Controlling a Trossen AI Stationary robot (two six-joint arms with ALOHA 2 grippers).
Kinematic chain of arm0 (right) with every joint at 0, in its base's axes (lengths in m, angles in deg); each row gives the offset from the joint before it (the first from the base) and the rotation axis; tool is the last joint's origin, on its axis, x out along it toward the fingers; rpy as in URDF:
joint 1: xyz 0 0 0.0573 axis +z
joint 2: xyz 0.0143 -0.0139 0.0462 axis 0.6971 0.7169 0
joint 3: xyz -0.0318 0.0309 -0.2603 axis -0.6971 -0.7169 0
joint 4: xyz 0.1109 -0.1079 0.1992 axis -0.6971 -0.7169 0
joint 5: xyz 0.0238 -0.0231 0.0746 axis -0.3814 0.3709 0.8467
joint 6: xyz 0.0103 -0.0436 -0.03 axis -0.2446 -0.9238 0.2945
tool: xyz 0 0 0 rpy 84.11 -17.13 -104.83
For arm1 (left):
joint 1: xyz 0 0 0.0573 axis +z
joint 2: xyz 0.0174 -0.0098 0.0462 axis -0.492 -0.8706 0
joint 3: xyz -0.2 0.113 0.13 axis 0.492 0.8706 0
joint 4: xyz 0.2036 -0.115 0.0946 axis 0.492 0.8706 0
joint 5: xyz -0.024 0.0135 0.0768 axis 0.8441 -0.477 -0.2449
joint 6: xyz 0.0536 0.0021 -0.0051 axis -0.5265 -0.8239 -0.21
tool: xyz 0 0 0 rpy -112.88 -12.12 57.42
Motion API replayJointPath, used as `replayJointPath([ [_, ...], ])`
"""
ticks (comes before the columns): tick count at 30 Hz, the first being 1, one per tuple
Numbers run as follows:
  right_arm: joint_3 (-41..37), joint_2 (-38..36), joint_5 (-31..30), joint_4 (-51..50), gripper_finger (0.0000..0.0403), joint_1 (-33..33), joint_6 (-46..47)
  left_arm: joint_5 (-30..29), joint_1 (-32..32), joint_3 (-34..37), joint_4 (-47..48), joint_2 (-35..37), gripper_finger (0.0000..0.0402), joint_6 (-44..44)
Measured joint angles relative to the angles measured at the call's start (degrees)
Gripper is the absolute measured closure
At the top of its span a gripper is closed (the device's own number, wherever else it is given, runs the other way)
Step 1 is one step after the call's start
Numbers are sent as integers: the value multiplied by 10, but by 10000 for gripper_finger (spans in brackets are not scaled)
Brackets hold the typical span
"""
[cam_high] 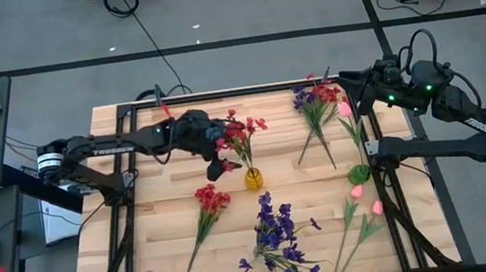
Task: Sort flowers into vase by color
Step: Put the left red flower into the yellow vase
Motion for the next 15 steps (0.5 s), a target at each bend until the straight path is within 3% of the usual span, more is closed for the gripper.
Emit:
replayJointPath([
  [8, 0, 0, 0, -2, 232, 0, -7, -76, 0, -56, 117, 0, 16, -3],
  [15, 0, -1, -1, -7, 232, 0, -24, -82, 0, -97, 283, 0, 16, -1],
])
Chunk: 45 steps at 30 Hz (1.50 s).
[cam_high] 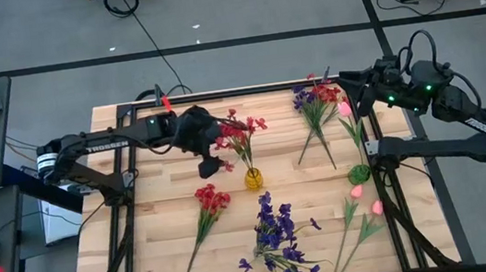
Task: Sort flowers into vase by color
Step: Put the left red flower into the yellow vase, then put the bottom left pink tulip into the green vase
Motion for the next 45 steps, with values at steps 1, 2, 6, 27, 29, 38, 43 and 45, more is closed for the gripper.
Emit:
replayJointPath([
  [1, 0, 0, -2, -3, 232, 0, -3, -1, 0, -6, 25, 0, 16, 1],
  [2, 0, 0, -2, -7, 232, 0, -6, -5, 0, -11, 47, 0, 16, 1],
  [6, 0, 0, -5, -25, 232, 0, -11, -43, 0, -36, 129, 0, 17, 10],
  [27, 0, 0, -34, -56, 232, -1, -8, -243, 69, -69, 210, 181, 67, 177],
  [29, 0, 0, -54, -60, 232, -1, -6, -263, 73, -69, 210, 192, 69, 217],
  [38, 8, 0, -102, -90, 232, -19, 19, -291, 74, -68, 213, 237, 69, 235],
  [43, 52, 2, -77, -198, 232, -55, 53, -326, 74, -54, 236, 302, 69, 214],
  [45, 71, 3, -70, -232, 232, -70, 53, -328, 74, -30, 230, 336, 69, 208],
])
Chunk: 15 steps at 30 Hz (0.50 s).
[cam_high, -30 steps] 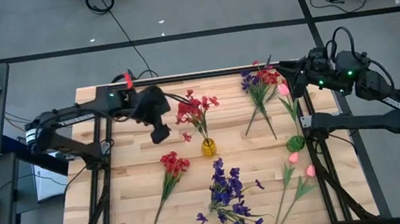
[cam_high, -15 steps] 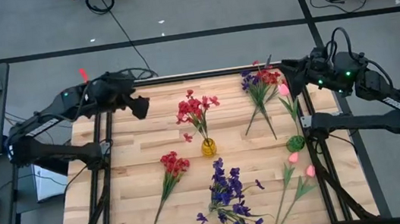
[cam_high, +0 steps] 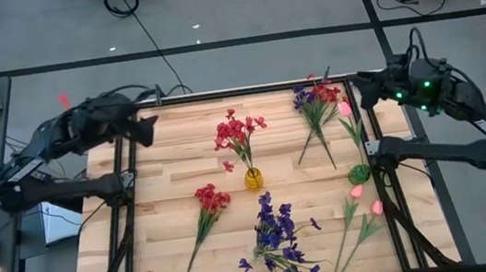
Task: Sort flowers into vase by color
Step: Put the bottom left pink tulip into the green vase
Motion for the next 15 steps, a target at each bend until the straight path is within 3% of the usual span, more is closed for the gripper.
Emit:
replayJointPath([
  [7, 60, 21, 41, -87, 232, -47, -2, 49, 0, 123, -38, 88, 69, 35],
  [11, 98, 55, 87, -194, 232, -68, 14, 133, 0, 201, -139, 112, 69, 31],
  [15, 112, 79, 133, -258, 232, -80, 26, 177, 0, 262, -222, 118, 71, 32],
])
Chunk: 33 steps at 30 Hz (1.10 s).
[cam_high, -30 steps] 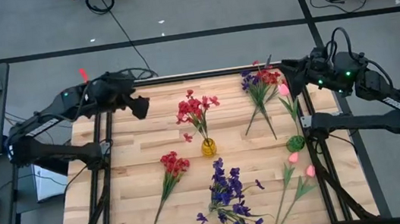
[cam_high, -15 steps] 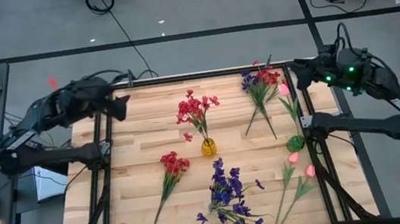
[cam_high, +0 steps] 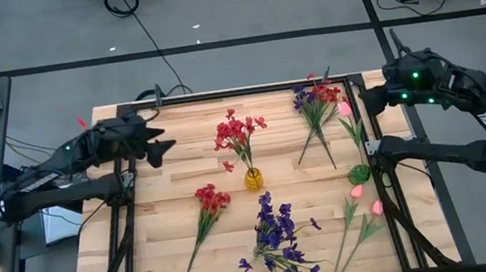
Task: Sort flowers into vase by color
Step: Put the bottom left pink tulip into the green vase
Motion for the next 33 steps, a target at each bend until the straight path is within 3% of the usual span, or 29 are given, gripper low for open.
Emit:
replayJointPath([
  [16, 1, -3, 51, 16, 232, -24, 40, 87, 0, 122, -113, -1, 116, 19],
  [24, 44, -8, 241, 26, 232, -13, 97, 87, 0, 131, -117, -1, 122, 16],
  [33, 77, -11, 312, -8, 232, 27, 274, 81, 0, 131, -116, -1, 122, 15],
])
